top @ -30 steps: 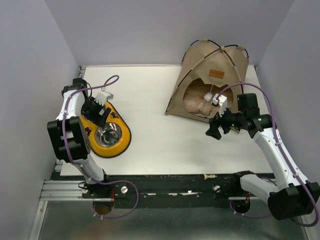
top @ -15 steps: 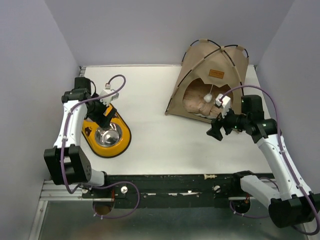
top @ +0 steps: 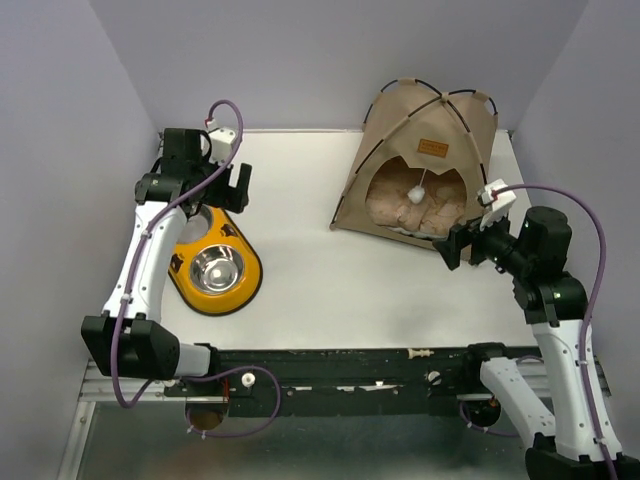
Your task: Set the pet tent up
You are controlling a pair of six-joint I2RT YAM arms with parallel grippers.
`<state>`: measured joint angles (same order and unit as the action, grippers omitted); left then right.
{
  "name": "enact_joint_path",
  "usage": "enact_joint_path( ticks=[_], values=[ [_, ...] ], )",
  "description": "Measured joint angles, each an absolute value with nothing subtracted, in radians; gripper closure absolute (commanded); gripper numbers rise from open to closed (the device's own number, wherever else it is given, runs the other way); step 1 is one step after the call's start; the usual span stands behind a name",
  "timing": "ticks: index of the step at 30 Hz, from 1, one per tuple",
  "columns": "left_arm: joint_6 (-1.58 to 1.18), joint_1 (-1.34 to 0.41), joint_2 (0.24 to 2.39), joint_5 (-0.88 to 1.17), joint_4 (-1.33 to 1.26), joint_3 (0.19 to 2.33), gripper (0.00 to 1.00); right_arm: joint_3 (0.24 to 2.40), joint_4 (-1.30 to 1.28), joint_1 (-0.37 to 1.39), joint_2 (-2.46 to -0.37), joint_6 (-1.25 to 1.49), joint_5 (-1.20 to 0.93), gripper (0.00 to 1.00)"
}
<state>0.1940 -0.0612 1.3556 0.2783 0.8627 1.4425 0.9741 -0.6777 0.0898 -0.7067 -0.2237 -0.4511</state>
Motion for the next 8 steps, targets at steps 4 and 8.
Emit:
enact_joint_path(
  ticks=[4,8],
  values=[
    [0.112,-0.119,1.357,0.195,0.790,1.397,0.01,0.905,-0.641,0.035,-0.720,-0.160,-0.410,0.00],
    [0.081,-0.183,1.356,0.130,0.750,1.328,0.01,0.884,-0.637,0.032,-0.732,-0.134,-0.396,0.00]
  ],
)
